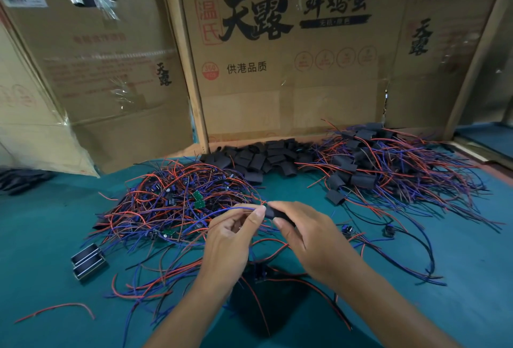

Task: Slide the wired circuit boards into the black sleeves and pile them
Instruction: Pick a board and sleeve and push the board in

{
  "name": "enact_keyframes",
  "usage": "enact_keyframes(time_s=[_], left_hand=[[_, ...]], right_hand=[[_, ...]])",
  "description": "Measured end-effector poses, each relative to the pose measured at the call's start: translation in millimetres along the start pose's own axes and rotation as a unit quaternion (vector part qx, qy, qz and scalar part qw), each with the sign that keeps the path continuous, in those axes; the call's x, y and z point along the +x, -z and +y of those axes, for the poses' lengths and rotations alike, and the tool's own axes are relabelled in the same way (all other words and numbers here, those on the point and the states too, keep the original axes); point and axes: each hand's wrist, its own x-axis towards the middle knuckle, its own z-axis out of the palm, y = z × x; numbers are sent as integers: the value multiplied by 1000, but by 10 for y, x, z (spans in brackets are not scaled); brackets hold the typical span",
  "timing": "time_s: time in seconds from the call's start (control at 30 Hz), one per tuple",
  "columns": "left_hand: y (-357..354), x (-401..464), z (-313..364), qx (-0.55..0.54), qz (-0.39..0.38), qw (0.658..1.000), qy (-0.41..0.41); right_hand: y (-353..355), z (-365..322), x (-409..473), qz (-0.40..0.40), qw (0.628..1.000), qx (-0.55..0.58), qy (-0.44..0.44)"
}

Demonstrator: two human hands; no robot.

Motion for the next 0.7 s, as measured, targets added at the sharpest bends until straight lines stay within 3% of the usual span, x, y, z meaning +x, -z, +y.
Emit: enact_keyframes(time_s=[0.2,0.37,0.47,0.57,0.63,0.7], left_hand=[[-24,17,-8,-28,-2,1000,1],[-43,5,-19,-13,-17,1000,13],[16,15,-6,84,-10,996,-42],[139,27,-18,233,19,966,-112],[184,42,-30,305,39,942,-135],[196,54,-45,368,52,913,-169]], right_hand=[[-42,22,8,-67,994,-88,19],[-13,-22,6,-40,995,-88,4],[73,21,32,-19,995,-92,-38],[317,248,223,65,990,-117,-40],[555,519,472,108,975,-191,-41],[801,878,759,82,954,-277,-76]])
